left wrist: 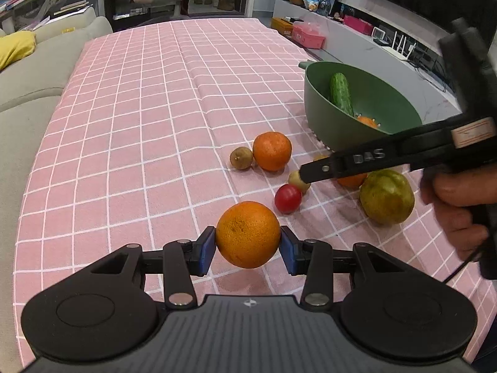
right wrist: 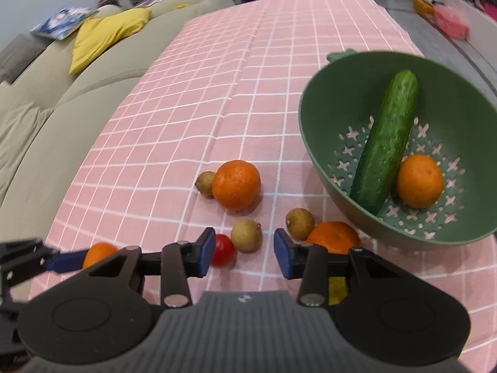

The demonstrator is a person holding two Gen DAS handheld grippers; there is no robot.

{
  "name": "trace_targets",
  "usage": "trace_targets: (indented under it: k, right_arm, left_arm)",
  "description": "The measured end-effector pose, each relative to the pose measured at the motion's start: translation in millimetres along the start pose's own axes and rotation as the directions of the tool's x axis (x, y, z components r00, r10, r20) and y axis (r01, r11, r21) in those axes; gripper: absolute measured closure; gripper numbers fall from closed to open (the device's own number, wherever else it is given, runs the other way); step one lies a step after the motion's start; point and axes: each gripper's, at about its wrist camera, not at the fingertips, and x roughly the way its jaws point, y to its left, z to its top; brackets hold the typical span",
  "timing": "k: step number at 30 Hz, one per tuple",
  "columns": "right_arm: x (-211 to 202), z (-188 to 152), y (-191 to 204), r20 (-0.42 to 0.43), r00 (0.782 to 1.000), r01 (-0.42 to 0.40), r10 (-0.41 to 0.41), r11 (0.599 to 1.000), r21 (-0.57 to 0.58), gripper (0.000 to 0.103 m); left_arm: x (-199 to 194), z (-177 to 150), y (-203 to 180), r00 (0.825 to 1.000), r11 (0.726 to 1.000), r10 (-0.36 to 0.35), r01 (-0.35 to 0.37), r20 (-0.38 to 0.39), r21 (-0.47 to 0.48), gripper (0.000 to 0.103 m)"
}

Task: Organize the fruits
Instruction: 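Grasp an orange with the left tool while the right tool grasps a small brown kiwi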

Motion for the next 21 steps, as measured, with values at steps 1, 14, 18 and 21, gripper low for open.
trace_targets:
  k: [1, 14, 18, 21]
  right_arm:
    - [4, 1, 0, 0.000, 1.000, 0.007, -0.007, 1.000, 0.009, 0.067]
    - [26, 1, -5, 0.001, 1.000, 0.007, -0.007, 0.999, 0.051, 0.071]
    - [29, 2, -7, -0.004, 1.000, -0.002, 0.002, 0.998, 0.064, 0.080]
    - [29, 2, -7, -0.004, 1.000, 0.000, 0.000, 0.998, 0.057, 0.080]
  left_arm:
    - [0, 0, 0, 1.000, 1.000, -0.004, 0.004, 0.000, -0.002, 0.054]
    - [3, 2, 5, 1.000, 0.999, -0.020, 0.020, 0.003, -0.043, 0.054]
    - [4, 2, 6, 1.000, 0.998, -0.021, 0.021, 0.000, -0.055, 0.054]
    - [3, 2, 6, 1.000, 0.998, -0.022, 0.022, -0.001, -0.055, 0.054]
